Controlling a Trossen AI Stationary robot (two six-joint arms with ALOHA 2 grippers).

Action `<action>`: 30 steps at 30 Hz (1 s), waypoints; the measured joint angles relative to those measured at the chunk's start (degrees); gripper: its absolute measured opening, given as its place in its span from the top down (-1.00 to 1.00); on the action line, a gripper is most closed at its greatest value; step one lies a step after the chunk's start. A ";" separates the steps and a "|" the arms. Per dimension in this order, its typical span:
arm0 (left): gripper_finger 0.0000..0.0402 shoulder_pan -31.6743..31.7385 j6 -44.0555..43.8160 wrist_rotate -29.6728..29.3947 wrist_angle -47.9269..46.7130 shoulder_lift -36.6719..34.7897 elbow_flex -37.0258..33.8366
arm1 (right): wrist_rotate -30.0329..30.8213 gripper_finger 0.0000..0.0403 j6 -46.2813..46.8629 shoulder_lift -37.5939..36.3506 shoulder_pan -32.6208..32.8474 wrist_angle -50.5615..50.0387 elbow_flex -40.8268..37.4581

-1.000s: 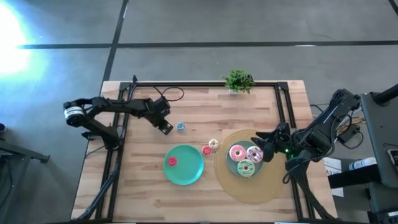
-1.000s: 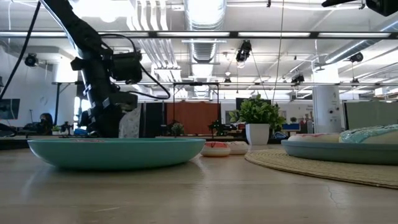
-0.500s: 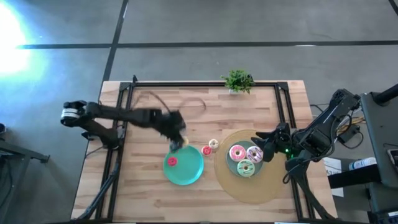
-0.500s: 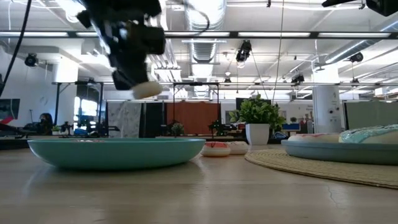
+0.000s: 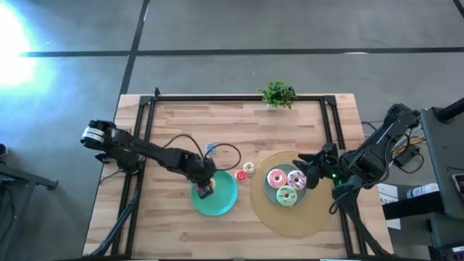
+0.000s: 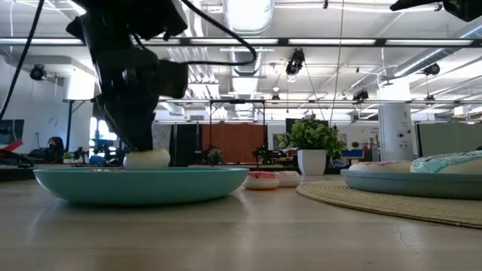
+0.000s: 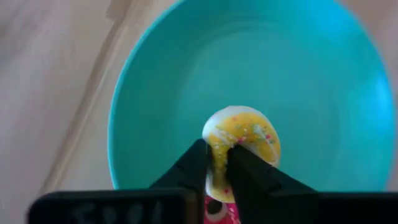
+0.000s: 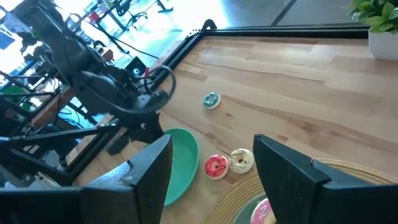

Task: Pick & Place donuts
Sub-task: Put the small yellow donut on the blue plate, then put the small blue donut on the blue plate

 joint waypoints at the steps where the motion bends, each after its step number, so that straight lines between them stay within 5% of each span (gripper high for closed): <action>1: 0.74 0.00 -0.28 -0.40 0.21 0.50 -0.01 | 0.00 -0.07 0.05 0.02 0.01 0.07 -0.02; 6: 0.48 0.17 -1.44 -1.49 -0.95 0.33 0.87 | -0.09 -0.07 0.18 0.02 0.02 0.50 -0.13; 12: 0.41 0.50 -1.24 -7.67 -4.92 -1.14 2.68 | -1.06 -0.07 0.03 0.06 0.07 0.53 -0.54; 17: 0.41 0.42 -1.08 -6.35 -5.46 -0.92 2.56 | -1.09 -0.07 1.24 0.07 0.04 0.48 -1.09; 24: 0.41 0.81 8.44 3.94 -1.05 -0.88 2.18 | -1.66 -0.07 1.37 0.09 0.00 6.53 -3.19; 30: 0.41 2.79 7.25 2.21 -2.90 -0.88 3.84 | -1.62 -0.07 0.49 0.09 0.00 13.38 -6.80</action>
